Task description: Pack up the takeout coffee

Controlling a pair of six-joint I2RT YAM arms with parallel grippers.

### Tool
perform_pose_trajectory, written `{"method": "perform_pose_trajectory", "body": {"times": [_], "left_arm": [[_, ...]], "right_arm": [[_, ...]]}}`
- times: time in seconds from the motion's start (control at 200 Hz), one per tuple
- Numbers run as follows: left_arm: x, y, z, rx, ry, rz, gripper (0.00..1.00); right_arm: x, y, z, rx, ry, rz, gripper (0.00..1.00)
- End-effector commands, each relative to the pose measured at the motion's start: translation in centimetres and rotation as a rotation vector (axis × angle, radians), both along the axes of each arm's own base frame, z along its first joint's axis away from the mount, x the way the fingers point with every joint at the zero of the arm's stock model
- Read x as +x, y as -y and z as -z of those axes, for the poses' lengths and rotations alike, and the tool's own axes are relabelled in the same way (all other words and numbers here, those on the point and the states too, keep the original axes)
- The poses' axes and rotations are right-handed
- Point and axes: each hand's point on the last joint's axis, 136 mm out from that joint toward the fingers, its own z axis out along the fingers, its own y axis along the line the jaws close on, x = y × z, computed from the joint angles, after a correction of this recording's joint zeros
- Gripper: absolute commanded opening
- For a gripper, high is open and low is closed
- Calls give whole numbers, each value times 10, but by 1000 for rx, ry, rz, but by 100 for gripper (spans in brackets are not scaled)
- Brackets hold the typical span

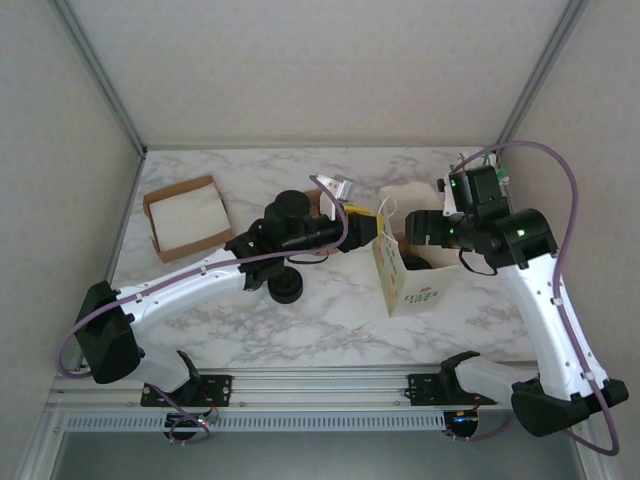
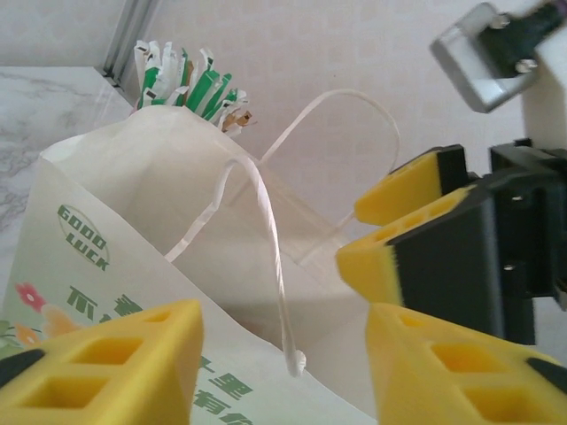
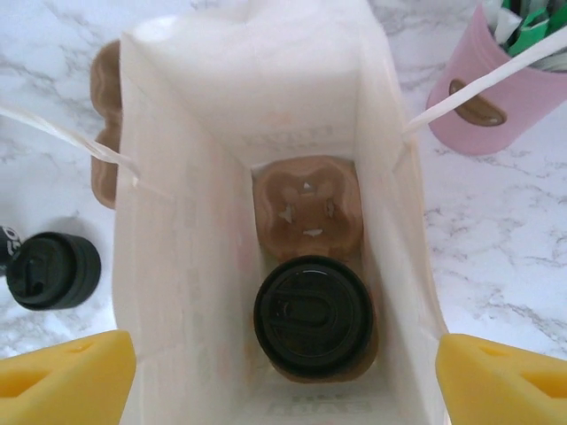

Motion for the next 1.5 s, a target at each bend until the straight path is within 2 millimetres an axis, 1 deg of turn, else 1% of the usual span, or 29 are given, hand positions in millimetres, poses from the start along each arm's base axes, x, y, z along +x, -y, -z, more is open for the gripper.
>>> {"method": "perform_pose_trajectory", "body": {"times": [0.0, 0.085, 0.16, 0.275, 0.325, 0.386, 0.446, 0.531, 0.641, 0.791, 0.871, 1.031, 1.217, 1.317, 1.352, 1.372, 1.492], "left_arm": [[-6, -8, -32, -52, 60, -11, 59], [-7, -13, -36, -61, 71, -22, 66], [-10, -18, -40, -74, 81, -33, 76], [-13, -27, -45, -87, 96, -51, 84], [-14, -31, -45, -91, 98, -61, 86], [-15, -34, -45, -91, 99, -70, 89], [-15, -37, -42, -86, 96, -79, 90], [-14, -40, -36, -74, 86, -93, 91], [-12, -42, -23, -43, 62, -108, 92], [-10, -44, -2, -12, 16, -117, 87], [-9, -43, 10, 4, -16, -115, 83], [-6, -39, 38, 37, -87, -97, 73], [-5, -31, 70, 46, -164, -67, 62], [-8, -23, 85, 23, -212, -36, 56], [-9, -19, 96, 32, -243, -23, 55], [-8, -17, 95, 15, -239, -15, 54], [-8, -8, 113, 13, -284, 3, 51]], "right_arm": [[-3, 11, -28, 28, 104, 53, 85], [-8, 21, -36, 18, 142, 93, 82], [-14, 30, -43, 13, 176, 128, 78], [-21, 50, -52, -21, 217, 211, 71], [-26, 65, -56, -56, 229, 280, 66], [-32, 78, -60, -85, 245, 339, 64], [-36, 89, -63, -108, 258, 391, 57], [-42, 100, -64, -128, 266, 439, 51], [-43, 106, -56, -135, 249, 478, 49], [-40, 108, -34, -64, 197, 513, 49], [-36, 107, -17, 5, 149, 526, 48], [-31, 113, 15, 157, 89, 591, 48], [-23, 121, 59, 343, 20, 662, 48], [-18, 124, 87, 439, -25, 688, 48], [-16, 123, 98, 472, -51, 690, 48], [-14, 123, 102, 488, -56, 690, 48], [-5, 117, 131, 565, -109, 676, 48]]}}
